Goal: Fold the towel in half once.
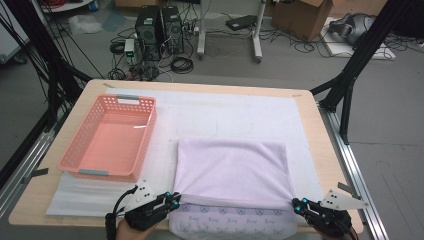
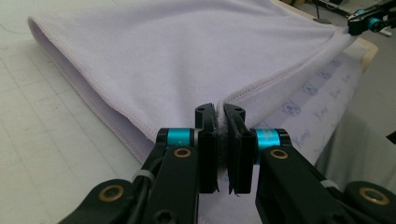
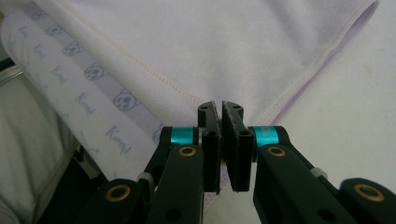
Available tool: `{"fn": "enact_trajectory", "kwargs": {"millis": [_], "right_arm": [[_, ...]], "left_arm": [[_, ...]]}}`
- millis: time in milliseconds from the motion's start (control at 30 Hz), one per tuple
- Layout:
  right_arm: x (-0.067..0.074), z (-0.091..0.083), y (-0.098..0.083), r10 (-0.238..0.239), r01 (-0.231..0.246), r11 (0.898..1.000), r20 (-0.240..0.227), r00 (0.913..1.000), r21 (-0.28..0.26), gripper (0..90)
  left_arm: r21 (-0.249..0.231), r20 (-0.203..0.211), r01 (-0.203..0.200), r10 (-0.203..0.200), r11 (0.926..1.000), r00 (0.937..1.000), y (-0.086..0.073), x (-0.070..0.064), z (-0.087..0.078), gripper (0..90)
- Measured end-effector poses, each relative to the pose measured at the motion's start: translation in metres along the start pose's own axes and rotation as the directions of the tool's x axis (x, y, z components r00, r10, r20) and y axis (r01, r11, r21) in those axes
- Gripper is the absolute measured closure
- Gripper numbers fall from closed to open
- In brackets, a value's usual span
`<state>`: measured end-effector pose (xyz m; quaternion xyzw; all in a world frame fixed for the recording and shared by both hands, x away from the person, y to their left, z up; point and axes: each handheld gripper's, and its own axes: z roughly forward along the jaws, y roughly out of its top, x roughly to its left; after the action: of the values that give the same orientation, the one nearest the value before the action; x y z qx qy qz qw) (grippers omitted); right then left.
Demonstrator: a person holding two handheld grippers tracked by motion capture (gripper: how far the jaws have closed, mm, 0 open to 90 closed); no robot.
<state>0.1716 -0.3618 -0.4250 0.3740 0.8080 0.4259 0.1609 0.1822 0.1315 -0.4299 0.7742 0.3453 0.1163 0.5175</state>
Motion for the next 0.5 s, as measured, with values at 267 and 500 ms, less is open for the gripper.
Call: {"fn": "enact_trajectory", "kwargs": {"millis": [267, 500], "right_arm": [[0.008, -0.004, -0.01, -0.008, 0.009, 0.999, -0.027, 0.9996, 0.037, 85.1], [-0.014, 0.007, 0.012, 0.033, -0.032, 0.999, 0.018, 0.9993, -0.015, 72.8]], "left_arm": [[-0.002, -0.003, 0.029, -0.029, 0.9996, 0.9996, -0.003, 0.002, -0.004, 73.5], [-0.032, -0.041, 0.124, -0.125, 0.9918, 0.9913, 0.017, 0.038, 0.02, 48.2]]}}
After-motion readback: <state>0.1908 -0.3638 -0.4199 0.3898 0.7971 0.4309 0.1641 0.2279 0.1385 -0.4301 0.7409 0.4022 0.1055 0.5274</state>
